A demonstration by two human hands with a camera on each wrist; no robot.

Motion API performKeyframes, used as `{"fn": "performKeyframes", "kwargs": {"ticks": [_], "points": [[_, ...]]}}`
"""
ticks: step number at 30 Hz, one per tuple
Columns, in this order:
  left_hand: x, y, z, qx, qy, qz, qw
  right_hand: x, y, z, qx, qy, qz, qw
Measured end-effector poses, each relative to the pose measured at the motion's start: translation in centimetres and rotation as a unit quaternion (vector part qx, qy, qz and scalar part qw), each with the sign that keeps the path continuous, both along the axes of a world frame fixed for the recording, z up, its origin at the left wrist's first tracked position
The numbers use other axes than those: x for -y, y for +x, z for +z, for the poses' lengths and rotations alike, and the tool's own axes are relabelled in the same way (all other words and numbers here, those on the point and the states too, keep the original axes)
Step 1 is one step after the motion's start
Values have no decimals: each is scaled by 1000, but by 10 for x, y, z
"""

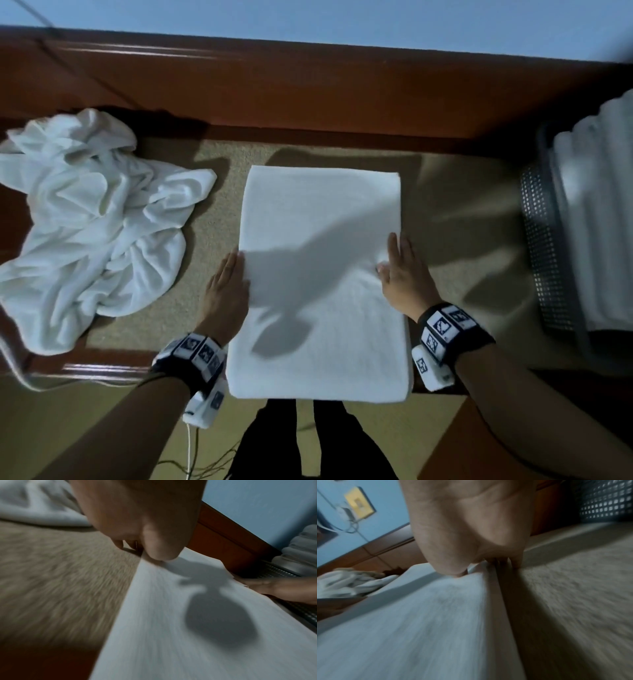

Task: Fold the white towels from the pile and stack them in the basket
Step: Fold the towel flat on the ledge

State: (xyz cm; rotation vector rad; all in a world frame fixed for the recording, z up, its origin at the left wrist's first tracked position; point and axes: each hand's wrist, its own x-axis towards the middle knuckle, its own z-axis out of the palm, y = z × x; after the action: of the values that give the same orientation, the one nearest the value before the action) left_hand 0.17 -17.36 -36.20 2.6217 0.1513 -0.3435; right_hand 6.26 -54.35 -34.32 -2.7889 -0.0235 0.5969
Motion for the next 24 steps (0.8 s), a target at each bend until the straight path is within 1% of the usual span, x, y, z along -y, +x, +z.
{"fn": "performKeyframes", "kwargs": {"ticks": [2,4,7,9,12,14,16,18,22,24], "points": [[5,-33,6,-14,-8,44,999,-1,-33,7,23,-6,1,1000],[10,-61,12,-9,-4,70,997,-1,-66,13,54,2,-18,998],[18,-94,21,-21,-48,122,991,1,-117,14,51,79,-98,991],[20,-110,27,-32,-75,141,987,3,-144,11,59,119,-135,982],[21,-130,31,-6,-100,155,983,5,-176,6,86,160,-155,971],[21,-140,33,9,-112,177,978,6,-193,5,104,158,-167,968],[22,-151,33,4,-121,199,973,5,-209,2,92,143,-183,968],[21,-164,33,-18,-124,208,970,2,-224,0,67,153,-198,966],[10,-191,21,-84,-124,175,973,-5,-252,-4,-17,208,-263,942],[3,-197,15,-116,-148,156,970,-6,-267,-12,-50,246,-294,922]]}}
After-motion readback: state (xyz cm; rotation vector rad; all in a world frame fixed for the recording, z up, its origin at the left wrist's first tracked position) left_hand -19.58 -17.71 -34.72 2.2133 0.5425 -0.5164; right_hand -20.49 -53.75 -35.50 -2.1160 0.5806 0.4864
